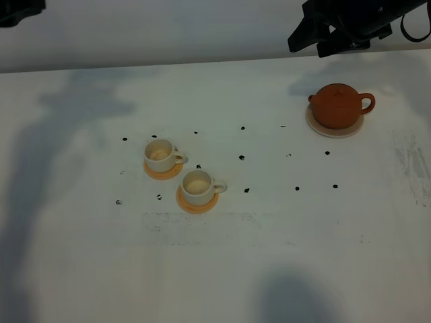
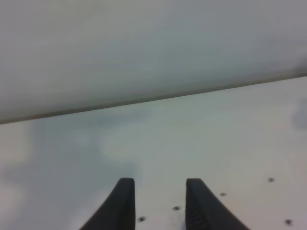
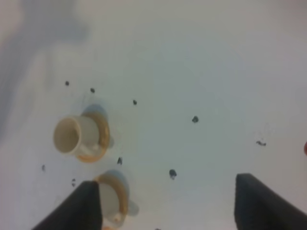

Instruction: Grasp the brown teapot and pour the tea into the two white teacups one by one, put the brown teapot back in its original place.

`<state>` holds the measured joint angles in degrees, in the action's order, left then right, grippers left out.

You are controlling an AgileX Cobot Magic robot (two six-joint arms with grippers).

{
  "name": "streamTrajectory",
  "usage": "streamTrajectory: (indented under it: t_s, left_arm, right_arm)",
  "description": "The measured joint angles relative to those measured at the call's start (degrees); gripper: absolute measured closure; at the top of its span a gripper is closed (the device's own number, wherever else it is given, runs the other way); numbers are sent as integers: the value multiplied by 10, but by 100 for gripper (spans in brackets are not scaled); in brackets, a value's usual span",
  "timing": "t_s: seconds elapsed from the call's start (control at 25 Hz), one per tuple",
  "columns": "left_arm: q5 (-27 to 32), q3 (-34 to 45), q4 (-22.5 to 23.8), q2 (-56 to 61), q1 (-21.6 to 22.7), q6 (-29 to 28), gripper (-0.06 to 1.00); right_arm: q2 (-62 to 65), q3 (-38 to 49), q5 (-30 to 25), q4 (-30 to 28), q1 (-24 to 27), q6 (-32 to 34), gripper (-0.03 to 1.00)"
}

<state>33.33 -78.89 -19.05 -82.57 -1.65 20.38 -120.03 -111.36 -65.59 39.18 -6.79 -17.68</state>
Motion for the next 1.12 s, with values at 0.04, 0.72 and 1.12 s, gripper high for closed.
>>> streamTrajectory:
  t_s: [0.04,0.72,1.12]
  left_arm:
    - [-9,23,17,18,0,-15,69]
    - [36,301,272,367,0,-271,69]
    - [215,388,284,643,0,-320,69]
  right_arm:
    - [0,0,4,-2,0,0,40]
    - [0,0,50,-64,0,0,41]
    - [0,0,50,-67,-14,3,41]
